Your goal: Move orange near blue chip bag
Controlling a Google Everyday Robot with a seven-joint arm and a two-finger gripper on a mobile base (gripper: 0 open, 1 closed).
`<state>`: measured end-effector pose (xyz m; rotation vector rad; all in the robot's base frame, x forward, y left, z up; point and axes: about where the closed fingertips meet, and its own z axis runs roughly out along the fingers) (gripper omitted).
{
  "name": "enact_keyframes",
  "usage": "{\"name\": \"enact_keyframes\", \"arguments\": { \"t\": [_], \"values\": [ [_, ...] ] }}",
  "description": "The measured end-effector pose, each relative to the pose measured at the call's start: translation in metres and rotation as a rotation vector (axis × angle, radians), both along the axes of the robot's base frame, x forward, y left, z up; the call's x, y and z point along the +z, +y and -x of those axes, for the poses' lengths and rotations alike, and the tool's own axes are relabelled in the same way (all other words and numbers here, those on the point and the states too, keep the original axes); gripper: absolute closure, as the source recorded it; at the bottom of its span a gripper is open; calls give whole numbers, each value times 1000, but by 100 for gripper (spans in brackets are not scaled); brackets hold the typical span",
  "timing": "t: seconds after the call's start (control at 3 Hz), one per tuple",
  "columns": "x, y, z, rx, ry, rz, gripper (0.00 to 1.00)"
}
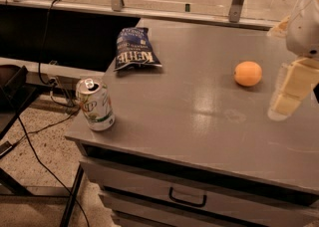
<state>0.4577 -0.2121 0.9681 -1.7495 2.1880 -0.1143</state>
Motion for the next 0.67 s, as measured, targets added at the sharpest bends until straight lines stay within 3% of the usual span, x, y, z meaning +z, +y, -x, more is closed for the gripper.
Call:
{"name": "enact_keyframes", "arguments": {
  "t": [0.67],
  "values": [
    [-37,-2,-74,23,-45,11,0]
  ]
}}
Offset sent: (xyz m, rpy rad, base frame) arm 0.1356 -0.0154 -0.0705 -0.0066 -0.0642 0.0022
